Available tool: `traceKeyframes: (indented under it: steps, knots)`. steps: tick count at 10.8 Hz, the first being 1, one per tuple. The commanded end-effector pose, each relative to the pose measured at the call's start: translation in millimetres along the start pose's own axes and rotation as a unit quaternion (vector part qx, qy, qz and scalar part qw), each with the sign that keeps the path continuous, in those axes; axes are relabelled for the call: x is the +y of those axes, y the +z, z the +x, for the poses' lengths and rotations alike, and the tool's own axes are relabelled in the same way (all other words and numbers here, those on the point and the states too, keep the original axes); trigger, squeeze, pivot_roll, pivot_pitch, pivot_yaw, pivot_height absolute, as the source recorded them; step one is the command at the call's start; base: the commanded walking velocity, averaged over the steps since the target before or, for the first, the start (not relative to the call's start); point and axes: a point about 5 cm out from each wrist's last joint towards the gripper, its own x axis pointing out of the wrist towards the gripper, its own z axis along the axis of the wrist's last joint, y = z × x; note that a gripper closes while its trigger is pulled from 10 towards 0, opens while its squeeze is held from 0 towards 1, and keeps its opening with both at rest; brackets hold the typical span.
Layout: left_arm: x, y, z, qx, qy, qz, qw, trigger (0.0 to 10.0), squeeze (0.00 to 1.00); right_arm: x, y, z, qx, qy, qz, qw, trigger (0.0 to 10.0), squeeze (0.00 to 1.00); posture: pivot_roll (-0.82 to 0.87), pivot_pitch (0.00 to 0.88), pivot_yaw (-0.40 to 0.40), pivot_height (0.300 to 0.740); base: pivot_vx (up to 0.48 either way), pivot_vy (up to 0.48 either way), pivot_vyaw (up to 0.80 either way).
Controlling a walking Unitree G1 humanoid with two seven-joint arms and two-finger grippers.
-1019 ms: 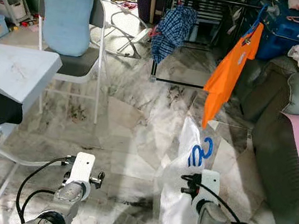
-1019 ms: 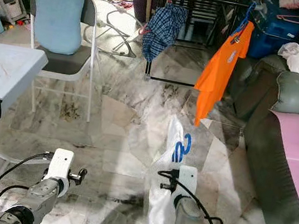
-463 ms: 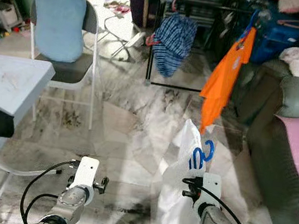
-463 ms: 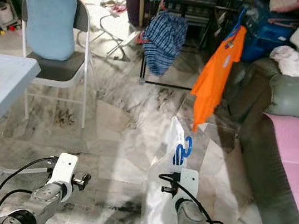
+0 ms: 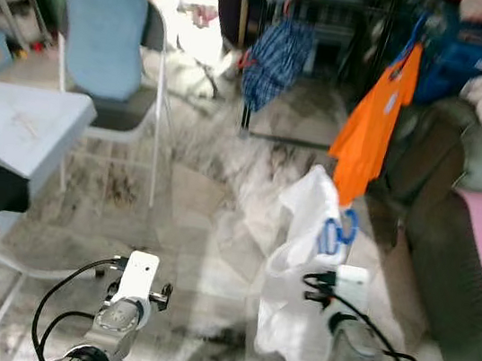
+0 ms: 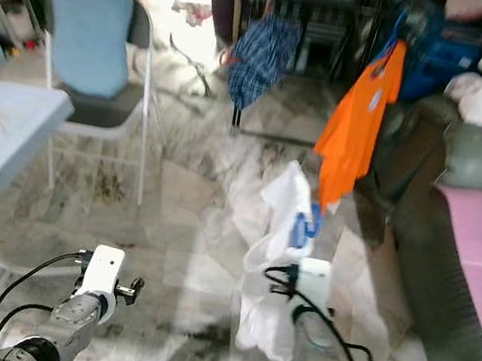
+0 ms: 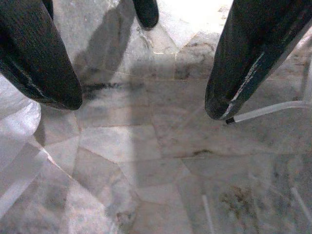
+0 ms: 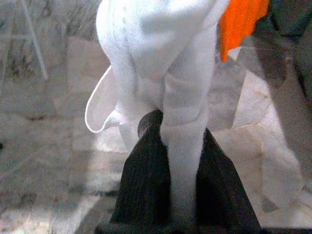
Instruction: Hang hanger
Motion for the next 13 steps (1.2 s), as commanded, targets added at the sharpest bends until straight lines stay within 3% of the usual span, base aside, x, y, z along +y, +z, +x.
traceKeyframes:
  steps: [1, 7, 13]
  knots:
    - [6.5, -2, -0.4, 0.005, 0.015, -0.001, 1.0, 10.0, 0.0, -1.3, 12, 3.1, -0.028, -0.004, 0.004, 1.0, 10.0, 0.0, -0.14, 0.019, 0.008, 0.74, 0.0, 0.0, 0.0]
    - [15.8, -5, -1.6, 0.013, 0.024, 0.003, 1.0, 10.0, 0.0, 8.4, 6, 2.4, -0.015, 0.01, 0.012, 1.0, 10.0, 0.0, -0.11, 0.006, 0.014, 0.74, 0.0, 0.0, 0.0]
    - [19.1, 0, -0.7, -0.004, 0.052, -0.026, 0.998, 10.0, 0.0, 19.4, -4, 0.3, 0.006, 0.035, 0.002, 0.999, 10.0, 0.0, -0.1, 0.021, 0.003, 0.74, 0.0, 0.0, 0.0]
